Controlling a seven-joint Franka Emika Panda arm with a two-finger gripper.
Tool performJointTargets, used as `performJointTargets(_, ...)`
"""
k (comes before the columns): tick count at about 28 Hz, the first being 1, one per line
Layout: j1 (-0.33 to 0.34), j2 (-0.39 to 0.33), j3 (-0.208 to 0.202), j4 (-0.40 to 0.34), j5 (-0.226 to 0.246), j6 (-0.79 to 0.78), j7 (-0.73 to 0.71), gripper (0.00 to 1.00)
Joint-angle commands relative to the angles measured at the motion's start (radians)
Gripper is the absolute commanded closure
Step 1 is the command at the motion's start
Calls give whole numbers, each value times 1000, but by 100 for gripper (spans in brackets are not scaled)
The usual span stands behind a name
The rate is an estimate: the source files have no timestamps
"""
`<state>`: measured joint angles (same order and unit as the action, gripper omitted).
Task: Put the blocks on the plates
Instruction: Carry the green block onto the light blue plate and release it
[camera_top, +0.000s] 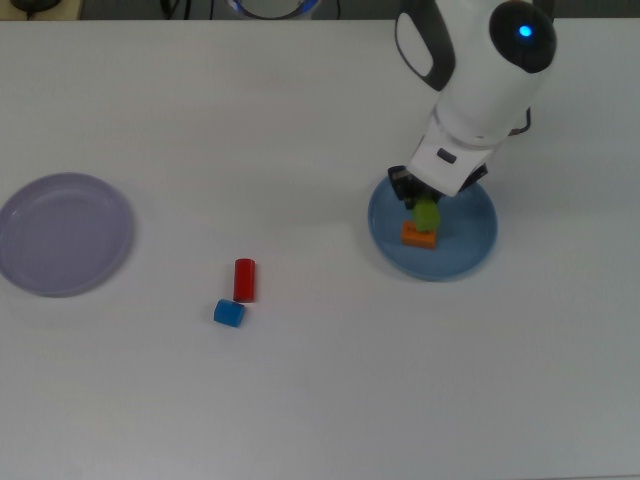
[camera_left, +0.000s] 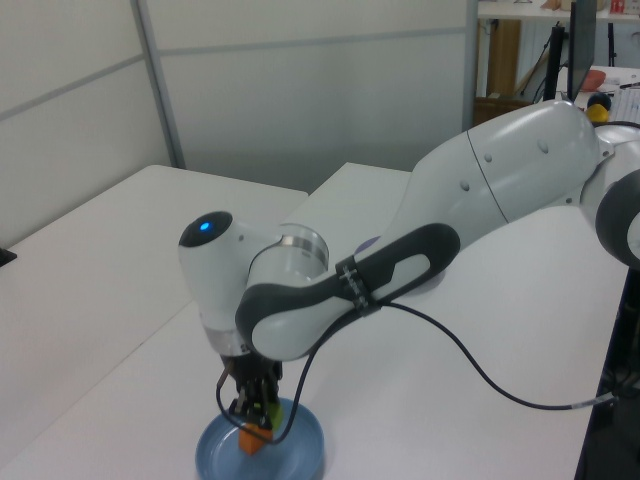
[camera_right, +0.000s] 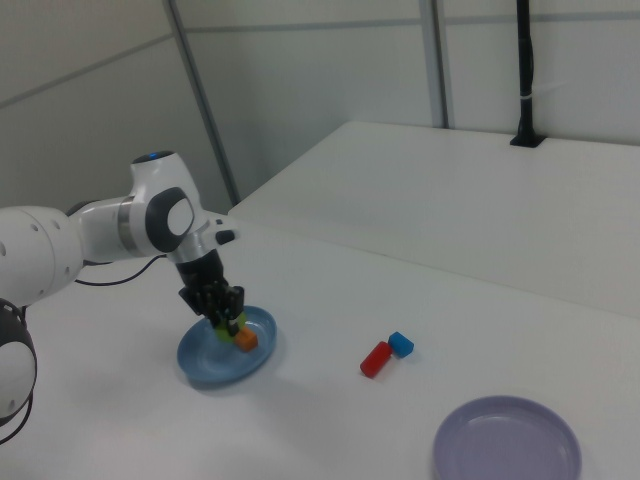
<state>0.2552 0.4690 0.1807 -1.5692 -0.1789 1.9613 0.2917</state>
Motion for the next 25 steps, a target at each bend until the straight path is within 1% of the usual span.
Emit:
performJointTargets(1,35,20,-13,-20,6,59,67,100)
performJointTargets(2,39,25,-13,-20,4,65,70,100)
performJointTargets(5,68,43,-13,-20,-20,77,75,100)
performJointTargets(8,78,53,-13,-22,-47,77,75,100)
performJointTargets(11,79,54,-13,-20,-51,79,75,93)
performJointTargets(12,79,54,-13,-20,-51,79,75,87)
performJointTargets(13,79,53,-12,-19,-51,79,73,77)
performJointTargets(14,79,53,-12,-17,-51,79,73,62)
performJointTargets(15,79,51,-13,-15,-51,77,73,18)
performJointTargets(16,79,51,-13,-14,-51,77,75,0)
performJointTargets(21,76,48,-23,-9,-53,76,64,0)
performJointTargets(25,65,28,-33,-9,-47,62,67,0)
